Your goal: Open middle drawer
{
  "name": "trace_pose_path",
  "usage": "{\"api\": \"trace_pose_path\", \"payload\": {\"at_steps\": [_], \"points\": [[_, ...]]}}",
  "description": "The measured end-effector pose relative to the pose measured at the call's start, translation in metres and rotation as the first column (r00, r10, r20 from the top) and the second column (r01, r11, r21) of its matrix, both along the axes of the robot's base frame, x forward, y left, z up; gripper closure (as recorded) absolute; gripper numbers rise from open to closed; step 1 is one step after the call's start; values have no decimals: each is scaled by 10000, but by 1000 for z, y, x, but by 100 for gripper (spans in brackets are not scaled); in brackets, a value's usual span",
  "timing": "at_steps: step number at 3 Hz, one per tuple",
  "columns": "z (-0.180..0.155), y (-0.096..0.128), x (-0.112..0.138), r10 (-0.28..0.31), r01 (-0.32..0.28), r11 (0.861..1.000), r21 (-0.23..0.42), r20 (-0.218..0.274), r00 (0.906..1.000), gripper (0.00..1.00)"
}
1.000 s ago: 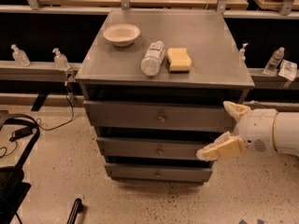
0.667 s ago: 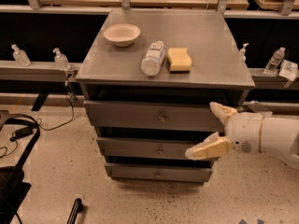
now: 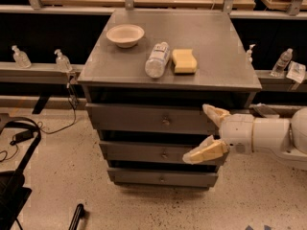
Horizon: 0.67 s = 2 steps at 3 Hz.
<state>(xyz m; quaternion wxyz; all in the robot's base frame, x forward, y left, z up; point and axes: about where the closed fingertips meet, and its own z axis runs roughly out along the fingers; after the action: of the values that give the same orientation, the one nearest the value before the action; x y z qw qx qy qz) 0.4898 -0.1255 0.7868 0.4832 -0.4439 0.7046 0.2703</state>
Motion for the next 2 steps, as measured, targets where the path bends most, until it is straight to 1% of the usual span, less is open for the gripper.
{"api": "trace_pose_path", "payload": {"at_steps": [1, 2], "points": [[-53, 40, 20, 1200, -1209, 9926, 132, 556, 9912, 0], [-127, 72, 46, 2147, -2105, 9760, -554, 845, 9730, 0]]}}
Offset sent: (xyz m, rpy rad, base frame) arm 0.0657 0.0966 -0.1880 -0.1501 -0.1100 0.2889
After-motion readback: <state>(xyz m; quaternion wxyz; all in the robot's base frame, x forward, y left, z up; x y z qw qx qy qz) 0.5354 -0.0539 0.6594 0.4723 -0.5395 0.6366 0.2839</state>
